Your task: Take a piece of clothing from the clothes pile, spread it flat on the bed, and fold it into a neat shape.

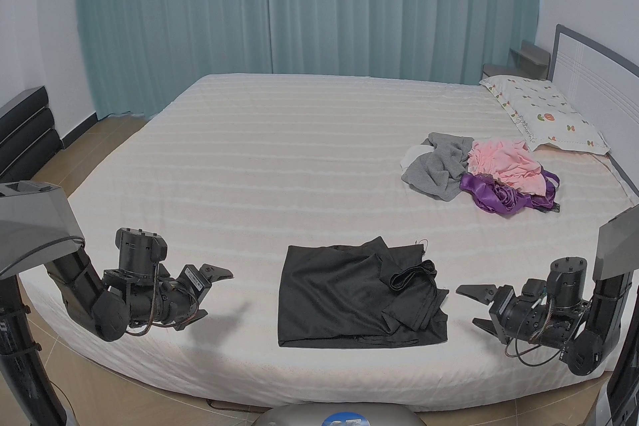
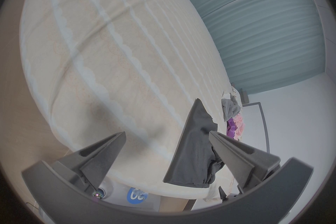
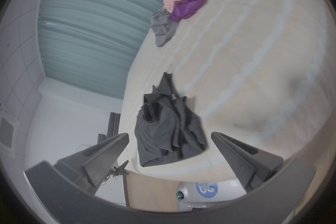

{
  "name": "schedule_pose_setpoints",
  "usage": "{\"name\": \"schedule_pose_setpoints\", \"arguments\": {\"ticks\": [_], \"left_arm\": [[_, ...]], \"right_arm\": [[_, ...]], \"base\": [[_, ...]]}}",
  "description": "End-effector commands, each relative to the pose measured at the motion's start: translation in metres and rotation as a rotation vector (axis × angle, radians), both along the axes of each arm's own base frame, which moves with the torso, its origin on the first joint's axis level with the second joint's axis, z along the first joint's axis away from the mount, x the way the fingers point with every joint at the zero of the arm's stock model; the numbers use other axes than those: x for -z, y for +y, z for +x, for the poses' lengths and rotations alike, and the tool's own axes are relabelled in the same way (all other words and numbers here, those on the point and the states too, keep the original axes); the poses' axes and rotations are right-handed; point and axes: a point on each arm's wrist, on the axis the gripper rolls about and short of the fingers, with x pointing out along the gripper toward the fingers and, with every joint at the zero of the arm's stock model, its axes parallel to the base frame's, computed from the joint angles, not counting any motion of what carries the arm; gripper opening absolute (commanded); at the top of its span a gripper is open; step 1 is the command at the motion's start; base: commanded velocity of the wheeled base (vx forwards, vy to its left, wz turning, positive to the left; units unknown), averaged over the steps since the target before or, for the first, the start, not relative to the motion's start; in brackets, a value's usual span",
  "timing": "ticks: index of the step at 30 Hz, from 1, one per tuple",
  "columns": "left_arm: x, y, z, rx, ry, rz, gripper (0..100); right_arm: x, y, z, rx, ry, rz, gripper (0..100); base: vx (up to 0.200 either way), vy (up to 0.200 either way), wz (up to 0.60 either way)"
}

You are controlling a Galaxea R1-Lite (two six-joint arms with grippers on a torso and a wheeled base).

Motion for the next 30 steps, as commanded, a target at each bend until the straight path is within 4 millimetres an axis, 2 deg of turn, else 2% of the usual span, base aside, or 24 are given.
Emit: {"name": "schedule_pose_setpoints", "arguments": {"ticks": [1, 5, 6, 14, 22, 28, 30], "left_arm": [[0.007, -0.002, 0.0, 0.001, 0.007, -0.002, 100], [0.008, -0.003, 0.001, 0.004, 0.0, -0.002, 100], [0.008, -0.003, 0.001, 0.005, -0.002, -0.001, 100], [0.008, -0.003, 0.002, 0.005, -0.002, -0.001, 100], [0.009, -0.003, 0.001, 0.006, 0.002, 0.001, 100], [0.009, -0.003, 0.001, 0.006, 0.003, 0.001, 100], [0.009, -0.003, 0.002, 0.006, 0.002, 0.001, 100]], "right_arm": [[-0.003, 0.029, 0.024, -0.081, -0.077, 0.006, 100], [-0.006, 0.053, 0.045, -0.14, -0.069, 0.001, 100], [-0.01, 0.065, 0.054, -0.168, -0.046, -0.006, 100], [-0.019, 0.106, 0.075, -0.259, 0.004, -0.028, 100], [-0.014, 0.122, 0.086, -0.291, 0.027, -0.055, 100], [0.008, 0.126, 0.106, -0.279, 0.067, -0.094, 100], [0.013, 0.124, 0.118, -0.248, 0.067, -0.129, 100]], "base": [[0.0, 0.0, 0.0], [0.0, 0.0, 0.0], [0.0, 0.0, 0.0], [0.0, 0.0, 0.0], [0.0, 0.0, 0.0], [0.0, 0.0, 0.0], [0.0, 0.0, 0.0]]}}
